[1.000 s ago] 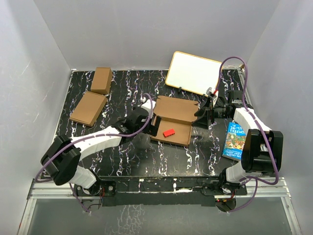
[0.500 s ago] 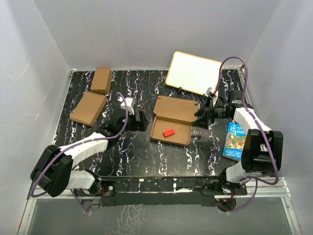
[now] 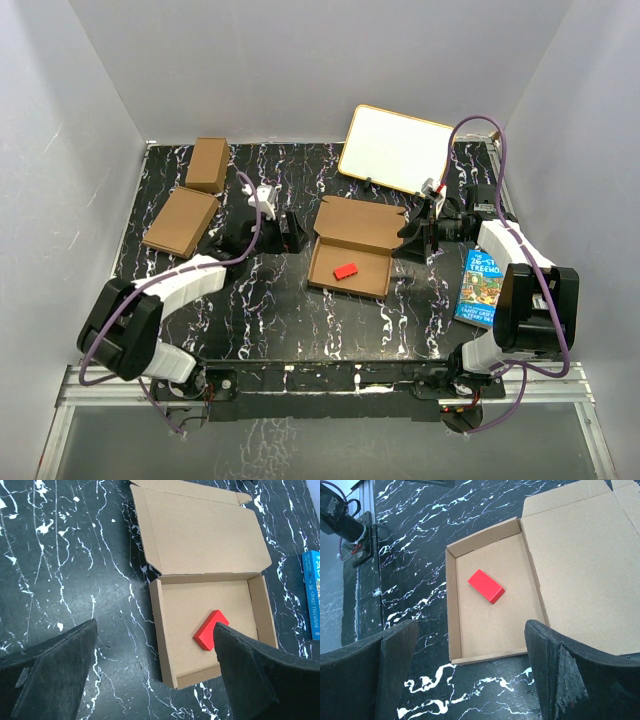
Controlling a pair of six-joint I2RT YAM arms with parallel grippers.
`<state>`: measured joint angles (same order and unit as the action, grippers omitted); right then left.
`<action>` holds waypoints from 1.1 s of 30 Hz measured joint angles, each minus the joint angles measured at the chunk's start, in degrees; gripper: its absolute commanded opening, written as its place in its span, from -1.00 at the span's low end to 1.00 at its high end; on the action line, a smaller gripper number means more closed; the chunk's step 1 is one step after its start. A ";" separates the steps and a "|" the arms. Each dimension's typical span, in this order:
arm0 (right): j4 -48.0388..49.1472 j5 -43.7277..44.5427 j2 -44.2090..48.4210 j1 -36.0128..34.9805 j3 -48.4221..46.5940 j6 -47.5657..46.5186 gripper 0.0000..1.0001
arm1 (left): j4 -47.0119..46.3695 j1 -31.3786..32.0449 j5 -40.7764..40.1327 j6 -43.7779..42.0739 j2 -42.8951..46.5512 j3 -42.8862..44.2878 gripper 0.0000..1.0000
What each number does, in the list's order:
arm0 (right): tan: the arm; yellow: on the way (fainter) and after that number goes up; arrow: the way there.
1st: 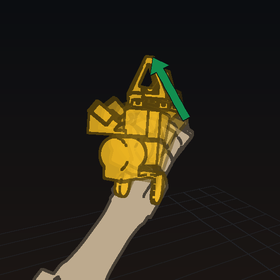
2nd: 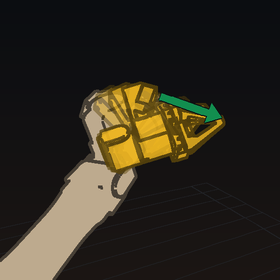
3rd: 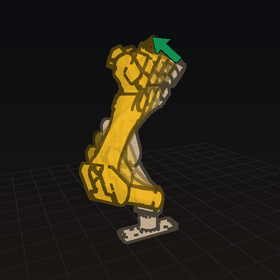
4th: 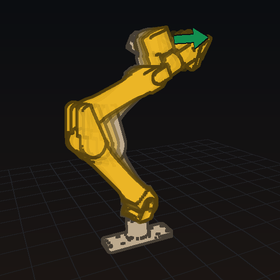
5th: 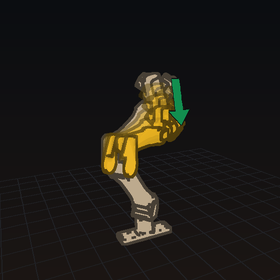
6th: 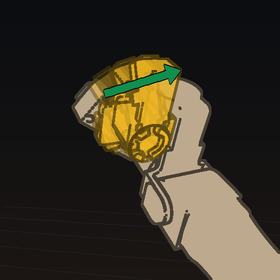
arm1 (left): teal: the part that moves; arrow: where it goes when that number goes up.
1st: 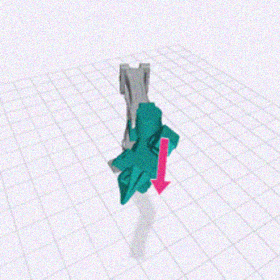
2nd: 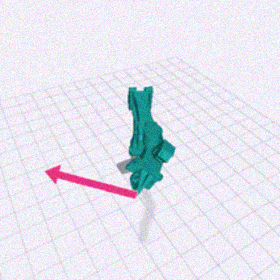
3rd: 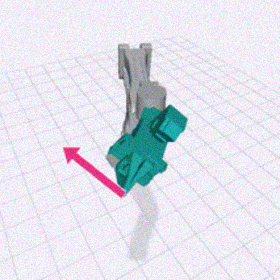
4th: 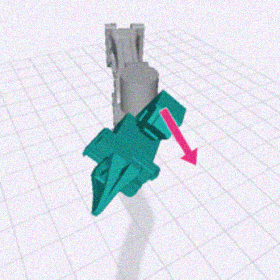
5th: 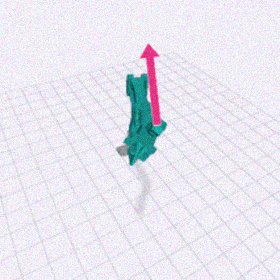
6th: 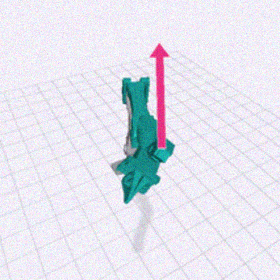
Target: Fold the paper box
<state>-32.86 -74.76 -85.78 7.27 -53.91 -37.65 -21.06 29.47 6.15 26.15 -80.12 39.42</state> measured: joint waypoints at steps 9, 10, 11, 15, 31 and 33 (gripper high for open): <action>-0.02 0.00 0.00 0.00 0.00 0.00 0.91 | 4.59 -0.90 3.56 -1.38 -7.21 6.93 0.91; 0.00 0.00 0.00 0.00 0.00 0.00 0.91 | 5.62 -0.92 3.69 -1.73 -8.11 8.07 0.90; 0.00 0.00 0.00 0.00 0.00 0.00 0.91 | 6.69 -0.92 3.78 -2.12 -9.07 9.31 0.88; 0.00 0.00 0.00 0.00 0.00 -0.02 0.90 | 10.99 -0.96 3.85 -3.63 -13.40 14.97 0.75; -0.11 0.00 0.00 0.00 -0.13 -0.24 0.90 | 33.09 -1.95 7.26 -11.47 -40.06 51.65 0.40; -0.11 0.00 0.00 0.00 -0.15 -0.28 0.90 | 34.71 -2.82 9.35 -11.87 -42.99 55.30 0.37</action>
<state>-32.97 -74.76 -85.78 7.27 -54.06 -37.93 13.65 26.65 15.51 14.28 -123.11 94.72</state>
